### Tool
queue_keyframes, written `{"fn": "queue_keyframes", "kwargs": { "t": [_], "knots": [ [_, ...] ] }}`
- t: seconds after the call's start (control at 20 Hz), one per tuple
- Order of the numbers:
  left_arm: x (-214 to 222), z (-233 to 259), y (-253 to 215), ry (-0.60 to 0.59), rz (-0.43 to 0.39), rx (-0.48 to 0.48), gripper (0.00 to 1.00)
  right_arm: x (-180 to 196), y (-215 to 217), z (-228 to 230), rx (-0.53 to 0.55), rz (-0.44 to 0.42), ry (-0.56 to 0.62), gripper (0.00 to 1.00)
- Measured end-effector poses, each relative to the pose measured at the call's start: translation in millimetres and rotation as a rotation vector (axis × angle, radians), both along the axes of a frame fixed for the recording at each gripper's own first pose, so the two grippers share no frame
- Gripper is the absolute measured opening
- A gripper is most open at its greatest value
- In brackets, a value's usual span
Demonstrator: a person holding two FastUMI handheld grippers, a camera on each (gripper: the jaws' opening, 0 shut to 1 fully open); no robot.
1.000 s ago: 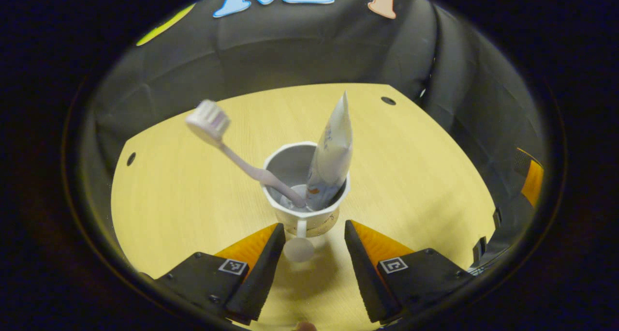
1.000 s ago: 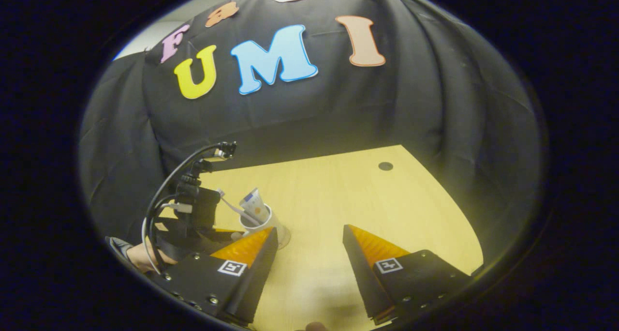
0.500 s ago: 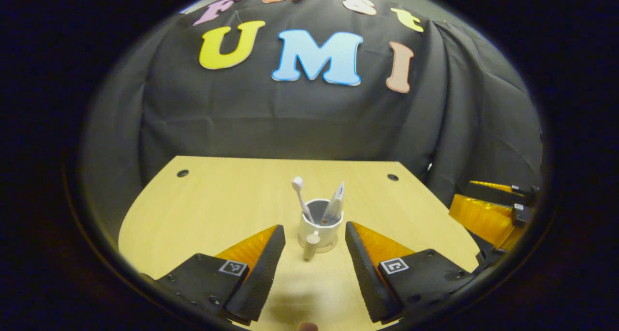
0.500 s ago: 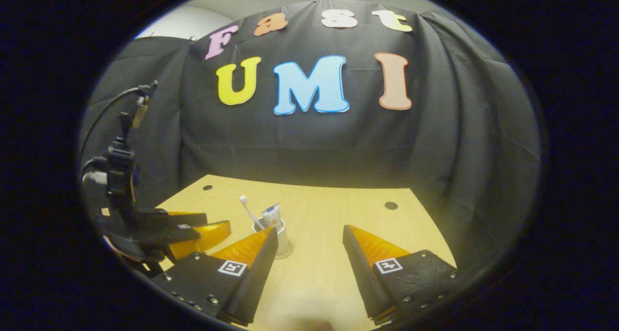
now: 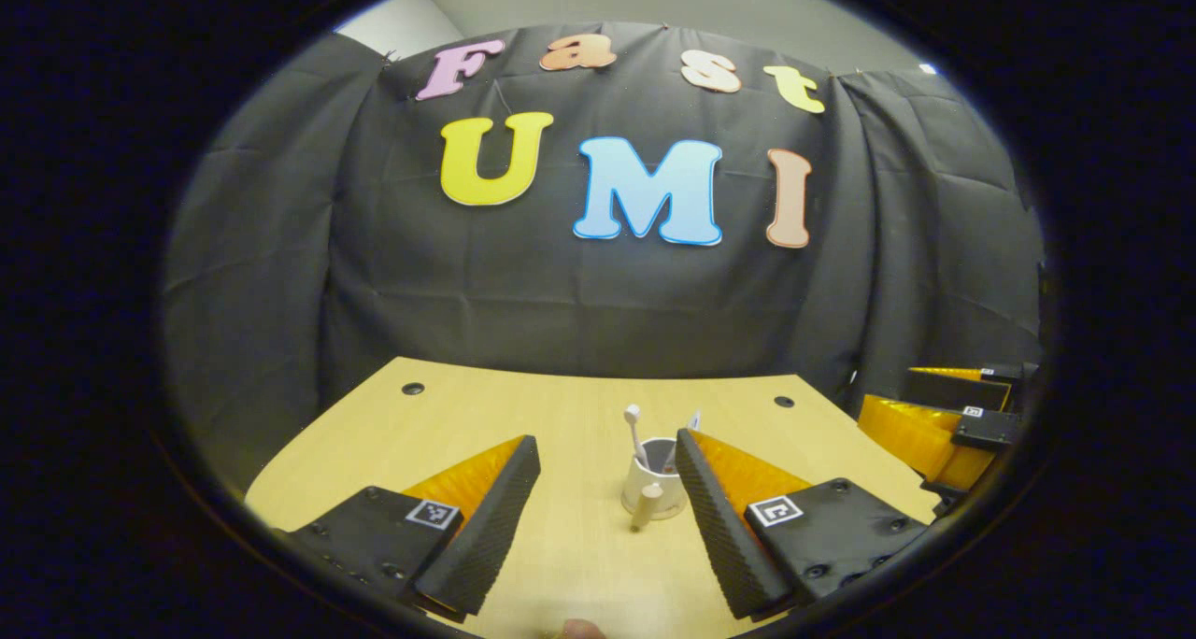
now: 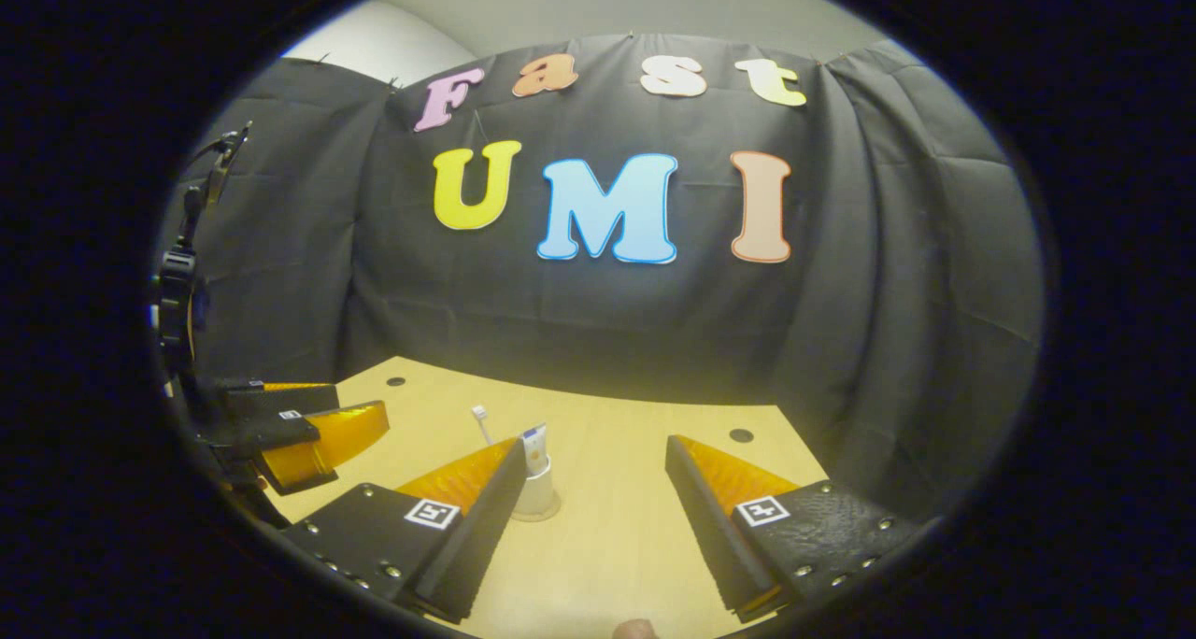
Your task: Put the toothbrush and toothpaste on the desktop into the cup, then pick up the cup and place it on the coaster on the desktop.
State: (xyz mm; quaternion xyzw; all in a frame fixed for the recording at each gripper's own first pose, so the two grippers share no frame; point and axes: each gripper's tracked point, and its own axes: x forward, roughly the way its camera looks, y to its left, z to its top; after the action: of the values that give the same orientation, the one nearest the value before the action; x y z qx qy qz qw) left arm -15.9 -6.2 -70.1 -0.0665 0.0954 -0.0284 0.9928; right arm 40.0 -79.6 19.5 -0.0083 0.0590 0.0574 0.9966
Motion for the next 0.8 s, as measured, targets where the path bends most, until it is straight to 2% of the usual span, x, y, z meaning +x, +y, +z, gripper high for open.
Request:
{"fn": "queue_keyframes", "kwargs": {
  "t": [0.3,0.35,0.4,0.45,0.7,0.75,0.8],
  "knots": [
    [-14.6,21.3,12.9,-0.090,0.016,0.019,0.96,-7.7,18.0,9.9,-0.021,-0.012,-0.047,0.92],
    [-12.0,22.3,-0.3,-0.098,0.009,0.022,0.96,-9.2,18.7,9.8,-0.026,-0.018,-0.049,0.92],
    [-10.3,24.2,1.0,-0.104,0.001,0.022,0.92,-9.3,19.0,11.2,-0.030,-0.021,-0.052,0.91],
    [-10.5,24.3,3.7,-0.109,0.001,0.023,0.96,-10.1,19.9,12.5,-0.030,-0.026,-0.054,0.91],
    [-8.3,24.1,14.5,-0.124,-0.012,0.028,0.96,-11.0,18.5,10.7,0.003,-0.055,-0.048,0.91],
    [-8.0,22.9,17.1,-0.130,-0.015,0.029,0.92,-11.5,18.1,10.8,0.009,-0.061,-0.044,0.91],
    [-7.7,23.6,20.0,-0.137,-0.012,0.031,0.96,-11.4,17.3,11.1,0.013,-0.069,-0.042,0.91]
  ]
}}
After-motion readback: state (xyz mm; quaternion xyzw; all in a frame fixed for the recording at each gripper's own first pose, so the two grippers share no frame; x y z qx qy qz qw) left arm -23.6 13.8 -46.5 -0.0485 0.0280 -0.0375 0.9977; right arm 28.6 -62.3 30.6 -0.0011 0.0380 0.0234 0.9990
